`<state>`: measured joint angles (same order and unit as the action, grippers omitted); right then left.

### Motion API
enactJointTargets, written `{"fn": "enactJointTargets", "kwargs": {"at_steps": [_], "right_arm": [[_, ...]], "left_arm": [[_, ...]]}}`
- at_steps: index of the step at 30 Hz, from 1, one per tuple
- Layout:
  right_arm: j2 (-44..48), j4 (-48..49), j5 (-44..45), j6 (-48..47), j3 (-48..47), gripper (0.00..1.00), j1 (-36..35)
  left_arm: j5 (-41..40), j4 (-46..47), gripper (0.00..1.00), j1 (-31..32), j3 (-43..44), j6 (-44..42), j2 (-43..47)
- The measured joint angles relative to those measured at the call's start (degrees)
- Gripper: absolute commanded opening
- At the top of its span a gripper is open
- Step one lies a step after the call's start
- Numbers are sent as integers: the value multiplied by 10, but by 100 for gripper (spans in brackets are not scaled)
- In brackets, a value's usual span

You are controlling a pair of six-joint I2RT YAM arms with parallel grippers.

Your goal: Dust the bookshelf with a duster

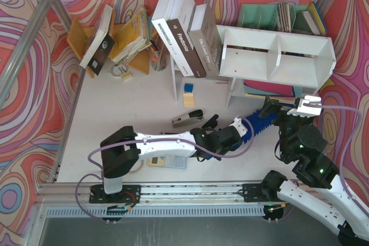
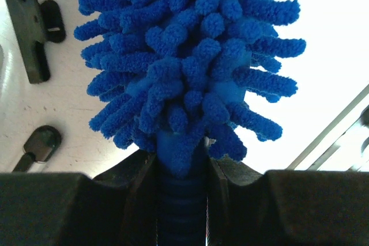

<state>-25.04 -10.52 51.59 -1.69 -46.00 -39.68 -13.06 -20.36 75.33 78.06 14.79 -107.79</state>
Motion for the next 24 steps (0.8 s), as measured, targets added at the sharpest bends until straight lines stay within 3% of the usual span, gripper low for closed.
{"fn": "enactJointTargets", "kwargs": {"at_steps": [9, 24], "right_arm": [[0, 0, 0, 0, 0, 99, 0], [3, 0, 0, 0, 0, 99, 0]], "left_arm": [[-3, 37, 0, 0, 5, -3, 25], [10, 3, 0, -10, 58, 0, -63]]}}
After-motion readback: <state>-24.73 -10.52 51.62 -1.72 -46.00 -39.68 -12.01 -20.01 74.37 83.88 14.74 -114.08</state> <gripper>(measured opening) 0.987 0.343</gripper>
